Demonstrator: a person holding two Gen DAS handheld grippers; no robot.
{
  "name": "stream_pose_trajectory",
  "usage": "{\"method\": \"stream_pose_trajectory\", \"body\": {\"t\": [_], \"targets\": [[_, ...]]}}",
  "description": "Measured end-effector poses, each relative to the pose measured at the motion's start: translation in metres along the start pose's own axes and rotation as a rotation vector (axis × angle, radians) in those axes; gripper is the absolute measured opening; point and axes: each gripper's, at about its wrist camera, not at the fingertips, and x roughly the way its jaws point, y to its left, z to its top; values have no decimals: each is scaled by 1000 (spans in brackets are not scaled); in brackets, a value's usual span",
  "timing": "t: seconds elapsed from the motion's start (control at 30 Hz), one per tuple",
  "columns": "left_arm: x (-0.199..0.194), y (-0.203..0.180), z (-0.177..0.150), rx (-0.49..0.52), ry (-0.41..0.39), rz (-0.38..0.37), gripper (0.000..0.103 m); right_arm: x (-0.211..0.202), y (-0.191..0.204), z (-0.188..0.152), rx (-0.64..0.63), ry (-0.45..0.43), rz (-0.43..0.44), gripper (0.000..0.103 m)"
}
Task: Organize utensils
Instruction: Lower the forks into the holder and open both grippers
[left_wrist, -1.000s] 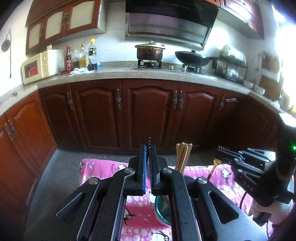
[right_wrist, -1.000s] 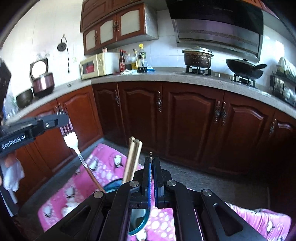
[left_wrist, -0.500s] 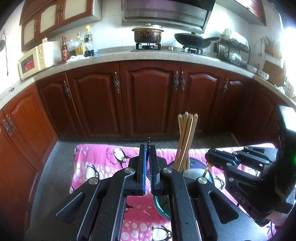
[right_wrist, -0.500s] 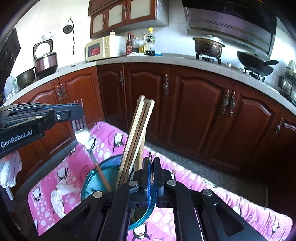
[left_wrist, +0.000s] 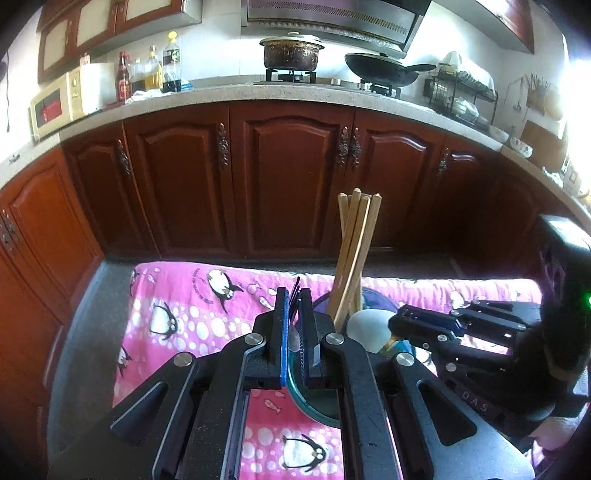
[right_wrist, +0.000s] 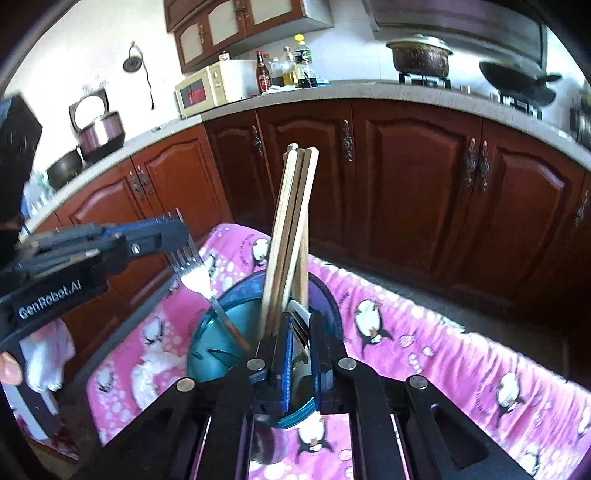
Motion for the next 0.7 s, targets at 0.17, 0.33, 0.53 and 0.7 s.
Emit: {"method": "stream_pose_trajectory", "body": {"t": [0.17, 0.33, 0.53, 0.7], "targets": [[-5, 5, 0, -34, 6, -10, 21, -9, -4, -1, 40, -23, 18, 25], [-14, 7, -2, -56, 6, -12, 32, -19, -7, -3, 79, -32, 22, 25], [-30, 6, -10, -65, -14, -4, 49, -37, -6, -7, 112, -52, 20, 29], [-47, 2, -18, -64, -47, 23, 58, -55, -1, -9, 134, -74, -5, 39]]}}
